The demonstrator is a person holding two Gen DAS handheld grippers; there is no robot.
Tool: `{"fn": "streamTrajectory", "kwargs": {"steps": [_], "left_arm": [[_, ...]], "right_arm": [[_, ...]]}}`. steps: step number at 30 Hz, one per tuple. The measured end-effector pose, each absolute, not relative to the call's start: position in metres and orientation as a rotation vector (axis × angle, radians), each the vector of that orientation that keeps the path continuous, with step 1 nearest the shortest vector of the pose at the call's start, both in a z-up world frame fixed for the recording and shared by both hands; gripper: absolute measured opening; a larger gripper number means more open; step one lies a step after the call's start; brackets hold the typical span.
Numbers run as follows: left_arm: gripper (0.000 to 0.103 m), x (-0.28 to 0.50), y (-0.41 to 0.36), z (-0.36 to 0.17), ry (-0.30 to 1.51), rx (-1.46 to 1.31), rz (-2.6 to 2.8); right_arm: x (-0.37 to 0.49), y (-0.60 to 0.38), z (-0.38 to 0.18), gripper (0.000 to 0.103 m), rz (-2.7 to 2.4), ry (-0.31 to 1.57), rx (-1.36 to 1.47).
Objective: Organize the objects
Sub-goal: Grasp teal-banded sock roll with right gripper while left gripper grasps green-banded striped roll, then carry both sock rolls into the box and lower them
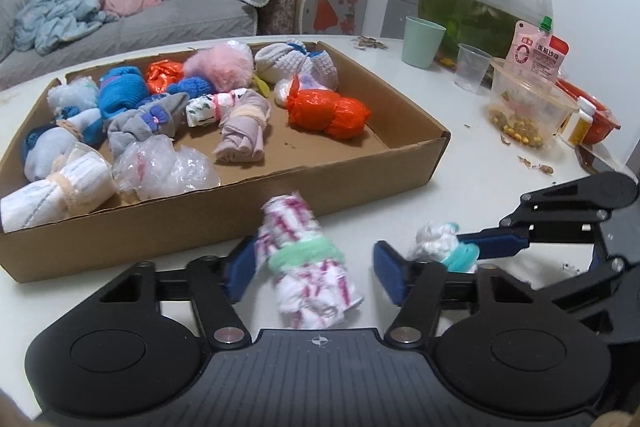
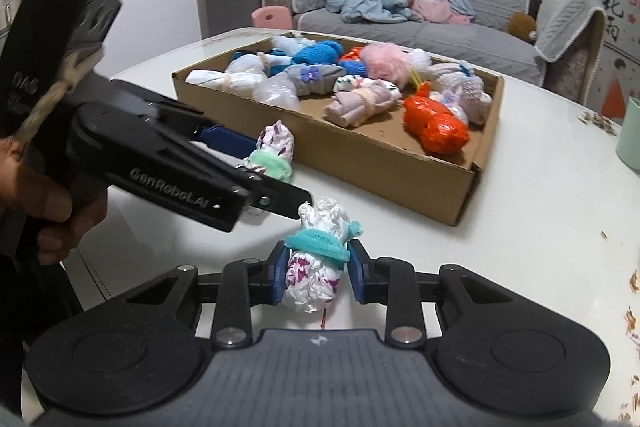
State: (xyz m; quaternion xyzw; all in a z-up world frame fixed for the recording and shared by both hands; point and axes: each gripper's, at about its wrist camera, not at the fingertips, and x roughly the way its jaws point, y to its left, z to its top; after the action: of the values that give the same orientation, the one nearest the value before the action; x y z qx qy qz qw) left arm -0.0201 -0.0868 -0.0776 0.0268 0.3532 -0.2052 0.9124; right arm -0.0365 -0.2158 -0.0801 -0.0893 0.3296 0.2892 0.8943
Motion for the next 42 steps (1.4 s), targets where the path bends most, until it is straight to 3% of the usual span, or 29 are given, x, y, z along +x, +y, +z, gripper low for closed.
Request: {"fn": "streamTrajectory", "kwargs": {"steps": [3,6,24,42], "left_arm": [[0.045,-0.02,-0.087,-0.077,0.726,0.057,-0.418],[0.043,-0.02,-0.086,-0.076,0.73,0.066,-0.418],[0.042,-0.048,-0.081,-0.054,0.696,0.174,-0.373],[0.042,-0.032,-0.085,-0.029,0.63,0.333,-0.409]], "right_arm": [[-0.036,-0.218,-0.08,0.027,0.591,0.684,-0.184],[-0.035,-0.22,-0.08,0.027,0.588,0.684,-0.183],[-0.034,-0.234,-0.078,0.026,0.566,0.67,-0.147],[-0.003,-0.268,-0.03,0.026,0.554,0.602,-0.095]]}}
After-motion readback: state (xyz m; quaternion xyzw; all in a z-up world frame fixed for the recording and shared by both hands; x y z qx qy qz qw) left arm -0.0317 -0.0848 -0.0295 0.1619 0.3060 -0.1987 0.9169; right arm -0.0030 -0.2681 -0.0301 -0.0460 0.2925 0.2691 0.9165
